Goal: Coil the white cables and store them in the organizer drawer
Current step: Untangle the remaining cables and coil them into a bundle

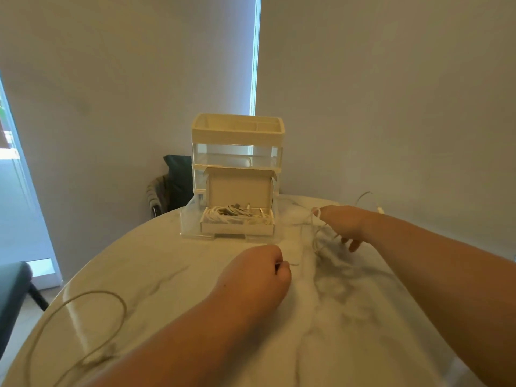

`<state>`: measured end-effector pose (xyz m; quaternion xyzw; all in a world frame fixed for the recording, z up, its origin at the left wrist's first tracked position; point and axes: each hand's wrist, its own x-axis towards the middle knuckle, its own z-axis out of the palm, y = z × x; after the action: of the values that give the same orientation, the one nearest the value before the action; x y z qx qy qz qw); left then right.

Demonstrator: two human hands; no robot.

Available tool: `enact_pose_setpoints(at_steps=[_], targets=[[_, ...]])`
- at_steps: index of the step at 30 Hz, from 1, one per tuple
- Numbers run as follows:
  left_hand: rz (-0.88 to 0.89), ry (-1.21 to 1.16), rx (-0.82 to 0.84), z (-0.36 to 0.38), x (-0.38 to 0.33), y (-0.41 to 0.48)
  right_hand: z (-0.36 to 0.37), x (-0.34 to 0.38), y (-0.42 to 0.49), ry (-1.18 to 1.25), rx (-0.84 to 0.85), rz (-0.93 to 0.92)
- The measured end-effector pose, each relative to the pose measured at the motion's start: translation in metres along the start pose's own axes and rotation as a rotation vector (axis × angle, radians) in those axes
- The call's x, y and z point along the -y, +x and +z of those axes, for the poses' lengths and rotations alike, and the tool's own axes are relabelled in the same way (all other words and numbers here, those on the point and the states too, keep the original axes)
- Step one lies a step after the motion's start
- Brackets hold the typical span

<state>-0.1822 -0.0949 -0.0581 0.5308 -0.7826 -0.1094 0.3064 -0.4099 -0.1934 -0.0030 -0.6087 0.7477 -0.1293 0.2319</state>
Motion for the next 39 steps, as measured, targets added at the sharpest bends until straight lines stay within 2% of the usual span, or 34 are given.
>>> enact_pose_setpoints(at_steps=[3,5,8,11,13,14,16,17,18,19,21,22,23,30,31,34,35,36,39], targets=[[-0.062,-0.013,-0.014,-0.004,0.006,0.002,-0.007,0.0,-0.021,-0.046,0.0,0.088],[-0.099,-0.003,-0.023,-0.008,0.009,0.003,-0.011,-0.003,-0.034,0.05,-0.007,0.129],[-0.132,0.009,-0.029,-0.013,0.01,0.001,-0.016,-0.012,-0.047,0.41,-0.031,0.026],[-0.151,0.0,-0.051,-0.015,0.011,0.001,-0.019,-0.018,-0.061,0.97,-0.256,-0.062],[-0.154,-0.016,-0.074,-0.016,0.012,0.002,-0.01,-0.017,-0.081,1.303,-0.227,-0.03],[-0.156,-0.03,-0.088,-0.016,0.012,0.002,0.0,-0.016,-0.094,1.313,-0.139,-0.006],[-0.154,-0.048,-0.118,-0.015,0.011,0.004,0.029,-0.012,-0.12,1.218,0.117,0.006],[-0.147,-0.051,-0.142,-0.014,0.01,0.005,0.042,-0.009,-0.132,1.129,0.193,-0.013],[-0.137,-0.058,-0.172,-0.013,0.01,0.005,0.055,-0.005,-0.141,0.971,0.194,-0.062],[-0.124,-0.075,-0.204,-0.012,0.01,0.006,0.066,-0.004,-0.147,0.704,0.146,-0.157],[-0.105,-0.14,-0.258,-0.011,0.009,0.007,0.082,-0.001,-0.15,-0.011,0.039,-0.383],[-0.099,-0.169,-0.275,-0.011,0.009,0.007,0.086,0.002,-0.152,-0.226,0.006,-0.454],[-0.091,-0.183,-0.294,-0.011,0.01,0.009,0.089,0.007,-0.156,-0.315,-0.006,-0.485],[-0.111,-0.168,-0.327,-0.01,0.016,0.013,0.077,0.0,-0.172,-0.272,0.034,-0.73],[-0.114,-0.171,-0.326,-0.011,0.017,0.014,0.067,-0.004,-0.172,-0.21,-0.008,-0.722],[-0.123,-0.158,-0.317,-0.013,0.018,0.014,0.039,-0.029,-0.156,-0.004,-0.382,-0.562],[-0.122,-0.152,-0.315,-0.014,0.018,0.014,0.034,-0.037,-0.15,0.016,-0.461,-0.493],[-0.126,-0.148,-0.314,-0.014,0.017,0.013,0.033,-0.044,-0.143,0.017,-0.468,-0.441],[-0.134,-0.147,-0.316,-0.014,0.016,0.013,0.043,-0.054,-0.131,-0.046,-0.245,-0.353]])
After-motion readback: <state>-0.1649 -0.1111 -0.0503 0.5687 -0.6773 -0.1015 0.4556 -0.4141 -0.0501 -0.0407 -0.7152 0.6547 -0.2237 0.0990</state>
